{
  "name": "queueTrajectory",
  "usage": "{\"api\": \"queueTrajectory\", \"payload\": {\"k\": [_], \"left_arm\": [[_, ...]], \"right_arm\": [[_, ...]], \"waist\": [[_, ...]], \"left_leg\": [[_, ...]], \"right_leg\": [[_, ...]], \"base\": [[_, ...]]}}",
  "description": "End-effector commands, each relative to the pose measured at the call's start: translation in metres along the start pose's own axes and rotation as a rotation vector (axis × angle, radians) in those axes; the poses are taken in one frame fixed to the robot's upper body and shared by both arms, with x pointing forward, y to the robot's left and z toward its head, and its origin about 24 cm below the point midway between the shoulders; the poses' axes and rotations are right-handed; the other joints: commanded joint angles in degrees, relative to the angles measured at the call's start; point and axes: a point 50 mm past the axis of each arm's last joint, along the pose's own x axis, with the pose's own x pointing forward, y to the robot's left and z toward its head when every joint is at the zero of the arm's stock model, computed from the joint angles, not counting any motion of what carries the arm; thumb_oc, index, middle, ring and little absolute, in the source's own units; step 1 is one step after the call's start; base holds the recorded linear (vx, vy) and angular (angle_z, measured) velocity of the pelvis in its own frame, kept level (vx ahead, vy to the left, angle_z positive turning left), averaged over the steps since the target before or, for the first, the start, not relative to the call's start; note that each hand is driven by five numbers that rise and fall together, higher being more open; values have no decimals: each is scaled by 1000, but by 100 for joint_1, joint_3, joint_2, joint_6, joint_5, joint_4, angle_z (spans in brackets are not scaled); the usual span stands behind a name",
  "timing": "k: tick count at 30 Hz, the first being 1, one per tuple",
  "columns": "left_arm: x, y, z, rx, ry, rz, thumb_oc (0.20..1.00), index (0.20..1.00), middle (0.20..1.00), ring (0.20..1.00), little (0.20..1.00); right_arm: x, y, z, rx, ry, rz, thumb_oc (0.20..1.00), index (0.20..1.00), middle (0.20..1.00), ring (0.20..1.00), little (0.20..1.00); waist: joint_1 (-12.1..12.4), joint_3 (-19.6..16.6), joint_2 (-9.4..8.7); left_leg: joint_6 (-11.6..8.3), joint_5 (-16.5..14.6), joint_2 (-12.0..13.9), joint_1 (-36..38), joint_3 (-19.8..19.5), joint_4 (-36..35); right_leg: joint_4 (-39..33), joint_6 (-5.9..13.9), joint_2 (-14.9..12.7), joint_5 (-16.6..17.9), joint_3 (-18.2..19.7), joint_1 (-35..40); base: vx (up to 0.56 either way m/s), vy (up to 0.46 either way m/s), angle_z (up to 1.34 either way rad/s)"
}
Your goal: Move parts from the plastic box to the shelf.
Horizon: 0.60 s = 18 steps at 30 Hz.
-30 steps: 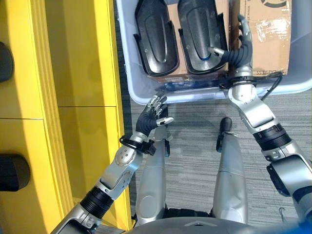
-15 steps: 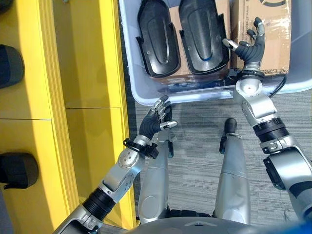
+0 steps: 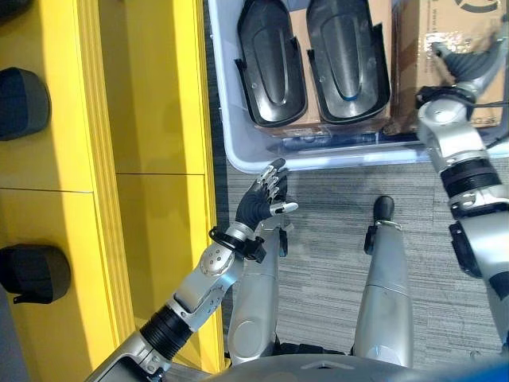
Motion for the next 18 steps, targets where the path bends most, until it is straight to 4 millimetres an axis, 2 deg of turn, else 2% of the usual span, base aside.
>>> {"api": "queueTrajectory", "payload": {"k": [1, 7, 8, 10, 15, 18], "left_arm": [[5, -6, 20, 12, -109, -23, 1000, 1000, 1000, 1000, 1000], [3, -5, 20, 8, -111, -19, 1000, 1000, 1000, 1000, 1000], [3, -4, 20, 6, -115, -16, 1000, 1000, 1000, 1000, 1000], [2, -3, 20, 6, -118, -9, 1000, 1000, 1000, 1000, 1000], [1, 2, 19, 1, -118, 3, 1000, 1000, 1000, 1000, 1000], [0, 6, 18, -5, -120, 10, 1000, 1000, 1000, 1000, 1000]], "right_arm": [[9, -16, -15, -43, 26, -44, 1000, 1000, 1000, 1000, 1000], [6, -8, 10, -90, -170, 40, 1000, 1000, 1000, 1000, 1000], [-2, 0, 23, -99, -276, 92, 1000, 1000, 1000, 1000, 1000], [-13, 8, 36, -88, -371, 143, 1000, 1000, 1000, 1000, 1000], [-43, 22, 60, -51, -563, 234, 1000, 1000, 1000, 1000, 1000], [-70, 30, 75, 8, -690, 319, 1000, 1000, 1000, 1000, 1000]], "waist": [[-32, 265, 101], [-39, 265, 109], [-43, 265, 112], [-54, 265, 108], [-87, 265, 105], [-117, 265, 96]], "left_leg": [[142, -1197, -154, 146, 299, 666], [147, -1201, -149, 166, 319, 662], [145, -1187, -152, 163, 331, 655], [147, -1175, -150, 164, 335, 652], [152, -1155, -154, 176, 354, 641], [154, -1143, -155, 186, 361, 653]], "right_leg": [[-1343, -262, 207, 657, 2, 286], [-1358, -258, 187, 653, -2, 297], [-1369, -260, 192, 660, 2, 294], [-1370, -260, 194, 665, 15, 289], [-1370, -266, 212, 674, 66, 272], [-1365, -269, 225, 682, 111, 267]], "base": [[-1, 5, 8], [1, 4, 3], [0, 22, -4], [-2, 25, -6], [0, 5, -1], [0, 0, 0]]}}
